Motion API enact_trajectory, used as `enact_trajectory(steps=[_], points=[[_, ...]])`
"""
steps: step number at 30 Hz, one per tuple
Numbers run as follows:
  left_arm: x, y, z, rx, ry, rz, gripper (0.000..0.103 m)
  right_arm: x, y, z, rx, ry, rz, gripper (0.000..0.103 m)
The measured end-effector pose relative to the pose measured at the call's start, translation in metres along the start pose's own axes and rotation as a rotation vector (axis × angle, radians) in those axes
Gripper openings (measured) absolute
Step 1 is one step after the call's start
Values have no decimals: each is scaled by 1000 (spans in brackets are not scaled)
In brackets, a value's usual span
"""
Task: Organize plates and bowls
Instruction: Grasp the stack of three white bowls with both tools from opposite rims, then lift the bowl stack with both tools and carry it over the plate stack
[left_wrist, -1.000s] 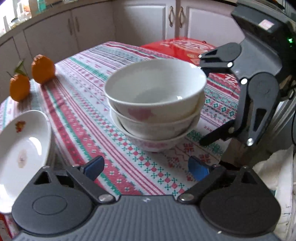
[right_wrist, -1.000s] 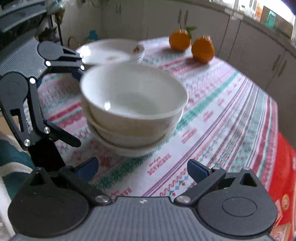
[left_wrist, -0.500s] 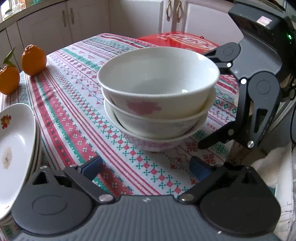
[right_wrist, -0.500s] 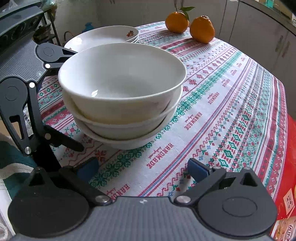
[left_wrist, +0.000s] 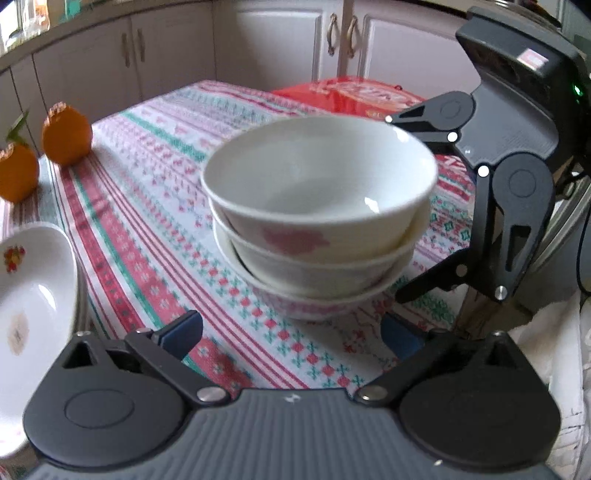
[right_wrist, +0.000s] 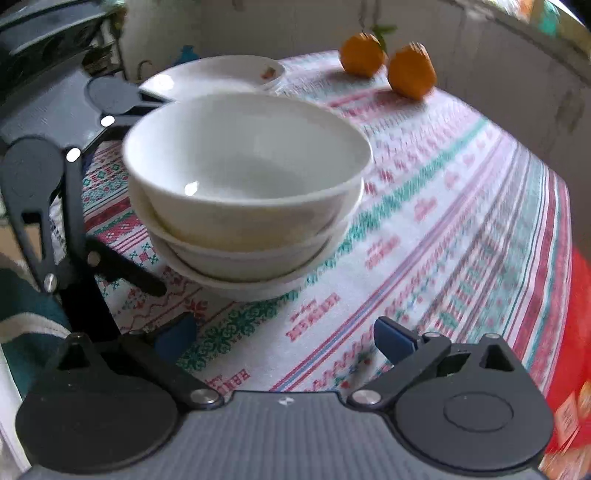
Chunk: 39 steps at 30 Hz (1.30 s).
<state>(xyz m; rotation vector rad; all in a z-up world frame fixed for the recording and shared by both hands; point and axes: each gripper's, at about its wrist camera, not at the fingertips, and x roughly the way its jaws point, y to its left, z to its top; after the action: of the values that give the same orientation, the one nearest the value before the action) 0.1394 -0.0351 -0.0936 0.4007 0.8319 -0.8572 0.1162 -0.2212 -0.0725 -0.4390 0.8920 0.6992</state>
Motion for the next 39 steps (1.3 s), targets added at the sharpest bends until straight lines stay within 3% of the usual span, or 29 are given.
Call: enact_trajectory(steps=[3,10,22,39], points=[[-2,2,4,37,-17,-9,101,-5,0,7,-61,-38,30,103],[-1,2,12,151,-25,-48,100,-2,3,18,-220,-29,89,103],[-2,6,21,203,-7,-134,86,-1,-10,31,-247,-11,206,90],[2,8,27,247,35,-166,85,5,-17,40,-283,27,264,88]])
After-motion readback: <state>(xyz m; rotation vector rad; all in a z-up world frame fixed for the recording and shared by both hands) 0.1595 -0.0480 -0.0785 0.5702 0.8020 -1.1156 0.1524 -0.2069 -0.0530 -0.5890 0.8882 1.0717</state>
